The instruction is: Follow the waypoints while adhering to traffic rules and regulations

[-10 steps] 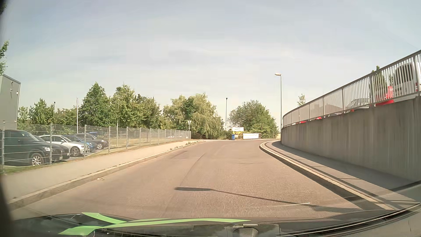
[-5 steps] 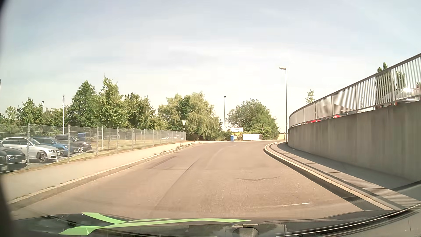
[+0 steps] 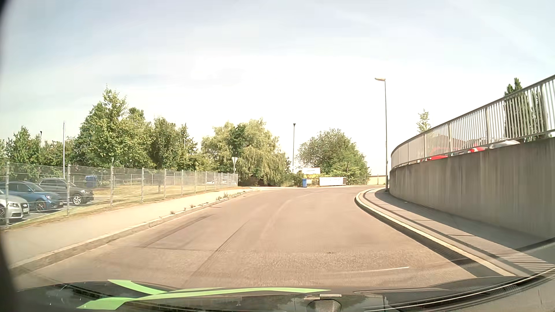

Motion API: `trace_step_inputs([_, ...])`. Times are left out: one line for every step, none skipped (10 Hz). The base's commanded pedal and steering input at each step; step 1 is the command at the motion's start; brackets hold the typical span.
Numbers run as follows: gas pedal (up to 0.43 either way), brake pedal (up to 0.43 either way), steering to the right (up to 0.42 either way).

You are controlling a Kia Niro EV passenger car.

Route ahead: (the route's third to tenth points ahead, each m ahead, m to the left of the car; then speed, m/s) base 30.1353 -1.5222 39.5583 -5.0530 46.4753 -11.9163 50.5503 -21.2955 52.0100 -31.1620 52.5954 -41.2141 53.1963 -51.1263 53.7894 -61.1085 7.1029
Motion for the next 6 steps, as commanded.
trace_step_inputs([0.047, 0.0, 0.008])
trace_step_inputs([0.047, 0.0, 0.009])
trace_step_inputs([0.047, 0.0, 0.011])
trace_step_inputs([0.047, 0.0, 0.015])
trace_step_inputs([0.047, 0.0, 0.018])
trace_step_inputs([0.047, 0.0, 0.02])
